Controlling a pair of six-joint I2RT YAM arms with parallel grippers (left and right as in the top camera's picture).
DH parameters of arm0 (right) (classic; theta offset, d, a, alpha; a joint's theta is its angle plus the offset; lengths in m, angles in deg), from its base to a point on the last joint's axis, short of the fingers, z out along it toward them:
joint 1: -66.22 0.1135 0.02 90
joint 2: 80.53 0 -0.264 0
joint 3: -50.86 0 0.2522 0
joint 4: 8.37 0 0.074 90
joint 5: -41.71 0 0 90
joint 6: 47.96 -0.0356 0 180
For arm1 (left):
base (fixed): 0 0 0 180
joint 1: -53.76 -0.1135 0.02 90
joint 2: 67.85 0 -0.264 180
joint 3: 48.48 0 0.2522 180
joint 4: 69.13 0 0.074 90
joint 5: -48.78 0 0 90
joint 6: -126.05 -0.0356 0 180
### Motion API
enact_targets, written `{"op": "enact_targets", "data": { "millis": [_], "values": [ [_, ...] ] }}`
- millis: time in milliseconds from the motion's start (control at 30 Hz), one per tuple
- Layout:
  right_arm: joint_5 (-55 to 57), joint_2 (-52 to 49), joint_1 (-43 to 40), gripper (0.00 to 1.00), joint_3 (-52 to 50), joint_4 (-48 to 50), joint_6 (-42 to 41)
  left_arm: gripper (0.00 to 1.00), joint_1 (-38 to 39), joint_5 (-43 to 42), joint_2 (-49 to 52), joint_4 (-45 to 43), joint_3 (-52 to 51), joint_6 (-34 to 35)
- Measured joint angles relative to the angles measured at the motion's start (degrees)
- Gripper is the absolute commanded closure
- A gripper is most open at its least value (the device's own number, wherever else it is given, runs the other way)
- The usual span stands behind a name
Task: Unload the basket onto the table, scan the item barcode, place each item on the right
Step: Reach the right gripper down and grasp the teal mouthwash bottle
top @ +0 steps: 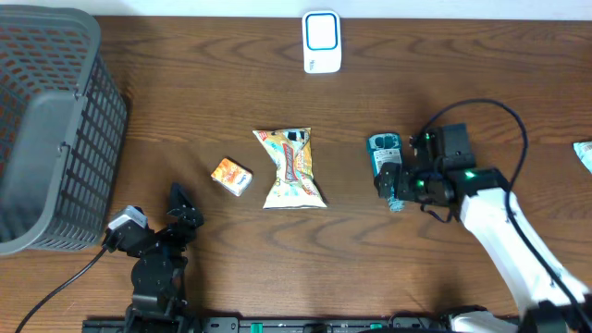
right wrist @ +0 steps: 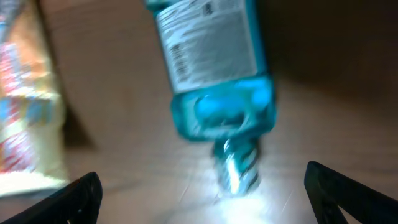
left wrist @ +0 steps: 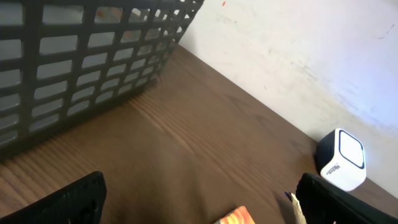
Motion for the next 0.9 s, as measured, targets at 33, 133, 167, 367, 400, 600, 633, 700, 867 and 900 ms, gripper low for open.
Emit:
{"op": "enact_targets", "data": {
  "millis": [33,133,167,367,400,600,633,700,867,900],
  "values": [
    [0.7,-1.6,0.1,0.01,0.0,1.1,0.0,0.02,0.0,0.0,0.0,0.0,0.0,0.0],
    [2.1,-5.9,0.8,0.01,0.1,3.2,0.0,0.02,0.0,0.0,0.0,0.0,0.0,0.0],
    [2.4,-7.1,1.2,0.01,0.2,3.5,0.0,0.02,0.0,0.0,0.0,0.0,0.0,0.0],
    [3.6,-13.0,4.2,0.01,0.7,6.3,1.1,0.02,0.0,0.0,0.0,0.0,0.0,0.0],
    [3.7,-14.1,4.5,0.02,0.7,6.8,1.2,0.02,0.0,0.0,0.0,0.0,0.0,0.0],
    [8.2,-17.6,4.9,0.33,3.0,7.4,2.2,0.02,0.0,0.0,0.0,0.0,0.0,0.0],
    [8.9,-17.7,4.9,0.38,3.1,7.4,2.3,0.02,0.0,0.0,0.0,0.0,0.0,0.0],
    [9.9,-17.7,4.9,0.5,3.4,7.2,2.4,0.02,0.0,0.0,0.0,0.0,0.0,0.0],
    [10.8,-18.0,4.9,0.63,4.2,6.2,2.3,0.02,0.0,0.0,0.0,0.0,0.0,0.0],
    [10.9,-18.3,4.9,0.67,4.9,5.2,2.4,0.02,0.0,0.0,0.0,0.0,0.0,0.0]
  ]
}}
